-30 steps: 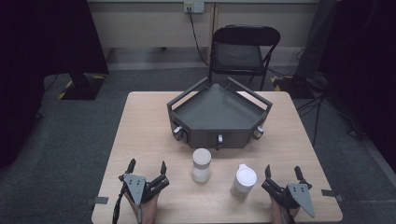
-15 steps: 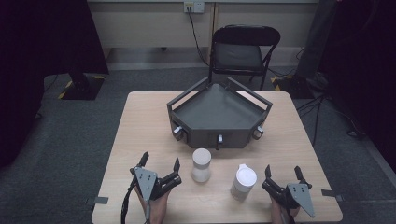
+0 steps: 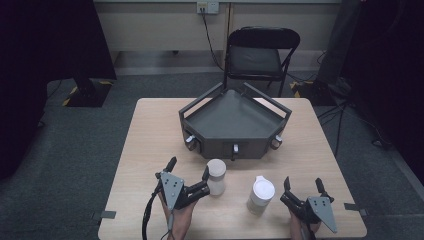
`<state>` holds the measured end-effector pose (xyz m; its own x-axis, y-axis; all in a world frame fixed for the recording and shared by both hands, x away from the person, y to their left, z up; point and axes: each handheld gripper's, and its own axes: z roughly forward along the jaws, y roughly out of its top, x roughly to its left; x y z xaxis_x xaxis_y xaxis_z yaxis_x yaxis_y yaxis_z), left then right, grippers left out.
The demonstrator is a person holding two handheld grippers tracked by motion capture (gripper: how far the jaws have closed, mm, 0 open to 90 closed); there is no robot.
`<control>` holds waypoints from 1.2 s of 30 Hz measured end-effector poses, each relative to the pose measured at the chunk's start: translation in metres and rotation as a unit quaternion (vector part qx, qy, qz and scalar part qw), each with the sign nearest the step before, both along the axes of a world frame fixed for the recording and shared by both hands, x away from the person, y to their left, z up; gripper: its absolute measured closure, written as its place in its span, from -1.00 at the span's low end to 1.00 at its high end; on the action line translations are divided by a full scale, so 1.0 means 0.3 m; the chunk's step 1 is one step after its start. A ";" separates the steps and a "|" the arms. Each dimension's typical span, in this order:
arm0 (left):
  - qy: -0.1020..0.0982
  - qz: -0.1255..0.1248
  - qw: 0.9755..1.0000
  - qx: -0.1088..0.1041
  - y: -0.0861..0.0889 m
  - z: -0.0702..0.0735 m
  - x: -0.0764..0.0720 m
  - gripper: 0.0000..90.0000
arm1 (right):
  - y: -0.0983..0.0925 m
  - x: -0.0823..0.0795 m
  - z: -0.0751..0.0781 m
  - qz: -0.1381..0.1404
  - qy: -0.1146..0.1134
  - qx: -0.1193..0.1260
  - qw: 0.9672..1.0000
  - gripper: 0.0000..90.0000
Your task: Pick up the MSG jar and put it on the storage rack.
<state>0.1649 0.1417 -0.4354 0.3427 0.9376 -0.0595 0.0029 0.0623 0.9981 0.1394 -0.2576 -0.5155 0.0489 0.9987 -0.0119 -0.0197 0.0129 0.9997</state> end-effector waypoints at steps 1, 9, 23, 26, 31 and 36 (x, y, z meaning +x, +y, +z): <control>0.001 -0.005 1.000 -0.001 -0.005 0.002 0.004 -0.99 | 0.000 0.000 0.000 0.000 0.000 0.000 1.000 -0.96; 0.016 -0.027 0.999 0.009 -0.059 -0.014 0.019 -0.96 | 0.000 0.000 0.000 0.000 0.000 0.000 1.000 -0.96; 0.045 -0.044 0.998 0.012 -0.103 -0.071 0.061 -0.80 | 0.000 0.000 0.000 0.001 0.000 0.000 1.000 -0.96; 0.049 -0.052 0.997 0.008 -0.099 -0.081 0.066 -0.73 | 0.000 0.000 0.000 0.001 0.000 0.000 1.000 -0.96; 0.052 -0.052 0.997 0.009 -0.100 -0.100 0.064 -0.69 | -0.001 0.000 0.000 0.001 0.000 0.000 1.000 -0.96; 0.058 -0.061 0.996 0.017 -0.103 -0.099 0.075 -0.60 | -0.002 0.000 0.000 0.002 0.000 0.000 1.000 -0.96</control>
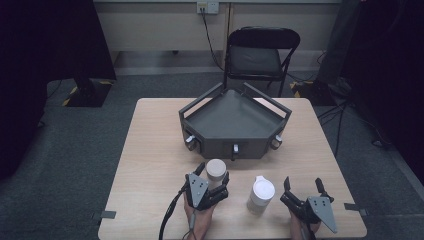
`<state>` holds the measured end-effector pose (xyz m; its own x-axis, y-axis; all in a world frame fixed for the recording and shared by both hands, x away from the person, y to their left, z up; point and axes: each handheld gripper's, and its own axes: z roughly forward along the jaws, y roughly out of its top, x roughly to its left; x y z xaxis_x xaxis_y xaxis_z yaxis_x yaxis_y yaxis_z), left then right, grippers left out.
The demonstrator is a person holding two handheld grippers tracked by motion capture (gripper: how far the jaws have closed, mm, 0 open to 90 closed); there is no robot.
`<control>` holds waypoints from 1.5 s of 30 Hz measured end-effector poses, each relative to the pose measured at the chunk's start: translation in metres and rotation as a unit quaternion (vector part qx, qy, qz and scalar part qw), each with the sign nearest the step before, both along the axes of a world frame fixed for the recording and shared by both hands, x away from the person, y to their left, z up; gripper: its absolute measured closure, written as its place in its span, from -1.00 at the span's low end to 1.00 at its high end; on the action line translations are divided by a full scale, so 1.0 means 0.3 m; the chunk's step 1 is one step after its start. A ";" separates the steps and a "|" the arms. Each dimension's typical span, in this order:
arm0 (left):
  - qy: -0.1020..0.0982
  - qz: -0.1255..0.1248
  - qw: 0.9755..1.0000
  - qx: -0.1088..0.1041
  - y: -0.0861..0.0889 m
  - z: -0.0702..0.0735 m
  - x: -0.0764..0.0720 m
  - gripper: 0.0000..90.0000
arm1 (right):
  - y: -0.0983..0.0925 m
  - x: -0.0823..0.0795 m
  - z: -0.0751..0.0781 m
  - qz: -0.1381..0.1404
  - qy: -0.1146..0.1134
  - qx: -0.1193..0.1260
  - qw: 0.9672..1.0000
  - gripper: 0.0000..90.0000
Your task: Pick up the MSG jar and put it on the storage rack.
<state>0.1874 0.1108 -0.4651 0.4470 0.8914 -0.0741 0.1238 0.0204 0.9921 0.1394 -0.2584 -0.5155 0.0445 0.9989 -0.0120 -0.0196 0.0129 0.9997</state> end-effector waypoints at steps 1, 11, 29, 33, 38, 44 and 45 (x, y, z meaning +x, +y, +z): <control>-0.001 0.000 1.000 0.002 -0.004 -0.001 0.000 -0.60 | 0.000 0.000 0.000 0.000 0.000 0.000 1.000 -0.96; 0.000 0.001 1.000 0.014 -0.012 0.004 0.010 -0.25 | -0.001 0.000 0.000 0.001 0.000 0.000 1.000 -0.96; -0.006 0.004 1.000 0.013 -0.016 -0.004 0.005 -0.24 | -0.002 0.000 0.000 0.002 0.000 0.000 1.000 -0.95; -0.005 0.003 1.000 0.011 -0.014 -0.005 0.007 -0.24 | -0.002 0.000 0.000 0.002 0.000 0.000 1.000 -0.95; 0.002 -0.002 1.000 0.008 -0.003 0.005 0.017 -0.24 | -0.002 0.000 0.000 0.001 0.000 0.000 1.000 -0.95; 0.002 0.000 1.000 0.009 -0.002 0.007 0.017 -0.24 | -0.001 0.000 0.000 0.000 0.000 0.000 1.000 -0.95; 0.002 -0.001 1.000 0.009 -0.001 0.008 0.018 -0.24 | 0.000 0.000 0.000 0.000 0.000 0.000 1.000 -0.95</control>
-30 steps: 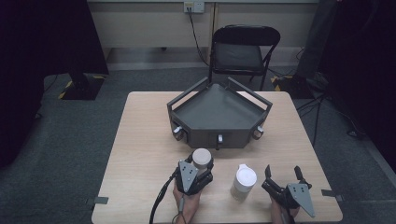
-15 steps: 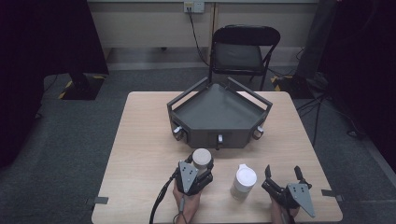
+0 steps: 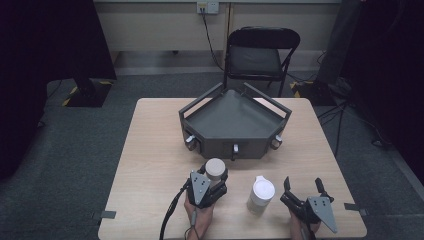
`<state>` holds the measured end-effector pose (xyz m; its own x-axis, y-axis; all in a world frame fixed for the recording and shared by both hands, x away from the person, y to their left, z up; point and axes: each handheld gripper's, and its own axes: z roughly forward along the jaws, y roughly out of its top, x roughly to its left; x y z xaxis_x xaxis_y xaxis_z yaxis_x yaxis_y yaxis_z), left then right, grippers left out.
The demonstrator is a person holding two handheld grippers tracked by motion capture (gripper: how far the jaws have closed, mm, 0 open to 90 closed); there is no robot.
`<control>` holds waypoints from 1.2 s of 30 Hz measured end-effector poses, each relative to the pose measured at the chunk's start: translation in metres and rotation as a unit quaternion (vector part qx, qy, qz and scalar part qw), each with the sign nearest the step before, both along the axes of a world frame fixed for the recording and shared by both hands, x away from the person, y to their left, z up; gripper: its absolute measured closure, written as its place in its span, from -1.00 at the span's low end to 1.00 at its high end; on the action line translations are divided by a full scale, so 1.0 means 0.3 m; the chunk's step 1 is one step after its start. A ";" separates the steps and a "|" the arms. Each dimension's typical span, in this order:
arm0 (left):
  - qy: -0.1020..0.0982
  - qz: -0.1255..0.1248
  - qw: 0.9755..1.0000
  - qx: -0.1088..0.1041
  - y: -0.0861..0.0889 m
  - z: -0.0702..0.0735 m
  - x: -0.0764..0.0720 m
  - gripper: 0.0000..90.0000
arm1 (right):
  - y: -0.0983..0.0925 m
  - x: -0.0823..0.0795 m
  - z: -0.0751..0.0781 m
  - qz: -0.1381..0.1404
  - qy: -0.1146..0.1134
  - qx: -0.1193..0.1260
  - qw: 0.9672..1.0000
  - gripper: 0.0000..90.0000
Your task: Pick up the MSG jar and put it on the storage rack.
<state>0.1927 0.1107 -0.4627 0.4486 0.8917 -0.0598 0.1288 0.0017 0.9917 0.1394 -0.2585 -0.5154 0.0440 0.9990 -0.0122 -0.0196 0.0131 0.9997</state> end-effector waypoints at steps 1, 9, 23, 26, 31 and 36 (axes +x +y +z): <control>0.000 -0.001 1.000 0.001 0.001 0.001 0.000 -0.24 | 0.000 0.000 0.000 0.000 0.000 0.000 1.000 -0.95; -0.004 -0.017 1.000 -0.003 0.028 0.014 0.003 -0.24 | 0.001 0.000 0.000 -0.001 0.000 0.000 1.000 -0.95; -0.015 -0.058 0.998 -0.001 0.071 0.042 0.021 -0.24 | 0.001 0.000 0.000 -0.001 0.000 0.000 1.000 -0.96; -0.017 -0.062 0.998 0.000 0.075 0.054 0.024 -0.24 | 0.001 0.000 0.000 -0.001 0.000 0.000 1.000 -0.96; -0.018 -0.072 0.997 0.002 0.099 0.086 0.049 -0.24 | 0.001 0.000 0.000 -0.001 0.000 0.000 1.000 -0.96; -0.023 -0.075 0.997 0.008 0.115 0.127 0.069 -0.24 | 0.001 0.000 0.000 -0.001 0.000 0.000 1.000 -0.96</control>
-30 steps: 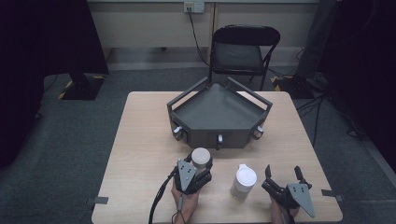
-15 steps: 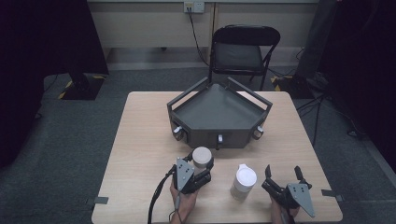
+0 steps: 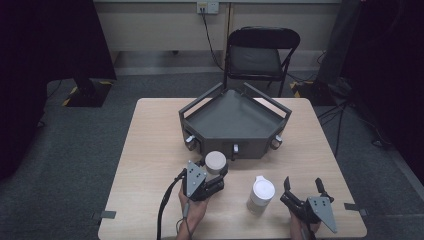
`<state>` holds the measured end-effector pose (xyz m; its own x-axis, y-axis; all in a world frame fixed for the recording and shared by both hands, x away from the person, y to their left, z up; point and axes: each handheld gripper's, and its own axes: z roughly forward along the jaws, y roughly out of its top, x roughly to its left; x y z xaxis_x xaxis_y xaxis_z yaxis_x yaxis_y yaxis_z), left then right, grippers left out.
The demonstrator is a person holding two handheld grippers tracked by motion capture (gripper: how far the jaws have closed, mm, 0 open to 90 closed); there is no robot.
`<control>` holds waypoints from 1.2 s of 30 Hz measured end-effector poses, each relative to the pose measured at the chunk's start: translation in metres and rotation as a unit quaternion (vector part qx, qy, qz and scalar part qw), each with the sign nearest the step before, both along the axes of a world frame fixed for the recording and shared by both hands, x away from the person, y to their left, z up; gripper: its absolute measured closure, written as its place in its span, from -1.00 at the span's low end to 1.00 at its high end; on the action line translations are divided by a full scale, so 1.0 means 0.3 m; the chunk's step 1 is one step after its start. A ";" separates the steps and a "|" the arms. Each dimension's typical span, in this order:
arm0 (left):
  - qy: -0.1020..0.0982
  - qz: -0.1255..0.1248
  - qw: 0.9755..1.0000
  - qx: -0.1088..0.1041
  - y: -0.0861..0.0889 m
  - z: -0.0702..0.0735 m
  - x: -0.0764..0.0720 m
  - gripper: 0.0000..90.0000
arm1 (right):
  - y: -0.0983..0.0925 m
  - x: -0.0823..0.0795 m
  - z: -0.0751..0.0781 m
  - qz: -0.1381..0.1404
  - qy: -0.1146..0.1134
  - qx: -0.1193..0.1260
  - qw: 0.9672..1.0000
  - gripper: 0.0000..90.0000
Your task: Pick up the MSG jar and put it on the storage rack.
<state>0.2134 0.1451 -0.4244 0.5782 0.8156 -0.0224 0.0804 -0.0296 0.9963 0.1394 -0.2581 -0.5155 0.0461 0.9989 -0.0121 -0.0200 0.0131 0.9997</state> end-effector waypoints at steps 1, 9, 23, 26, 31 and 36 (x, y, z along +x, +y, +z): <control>0.000 -0.001 1.000 0.000 0.004 0.009 0.004 -0.24 | 0.000 0.000 0.000 0.000 0.000 0.000 1.000 -0.96; 0.002 -0.013 1.000 -0.006 0.017 0.073 0.036 -0.24 | 0.000 0.000 0.000 0.000 0.000 0.000 1.000 -0.96; -0.017 -0.023 0.999 -0.026 0.034 0.223 0.125 -0.24 | 0.000 0.000 0.000 0.000 0.000 0.000 1.000 -0.96; -0.007 -0.027 0.999 -0.039 0.035 0.249 0.158 -0.24 | 0.000 0.000 0.000 0.000 0.000 0.000 1.000 -0.96; -0.010 0.002 0.999 -0.035 -0.001 0.272 0.185 -0.24 | -0.001 0.000 0.000 0.001 0.000 0.000 1.000 -0.96; -0.003 0.020 0.999 -0.037 -0.028 0.292 0.227 -0.24 | -0.002 0.000 0.000 0.002 0.000 0.000 1.000 -0.96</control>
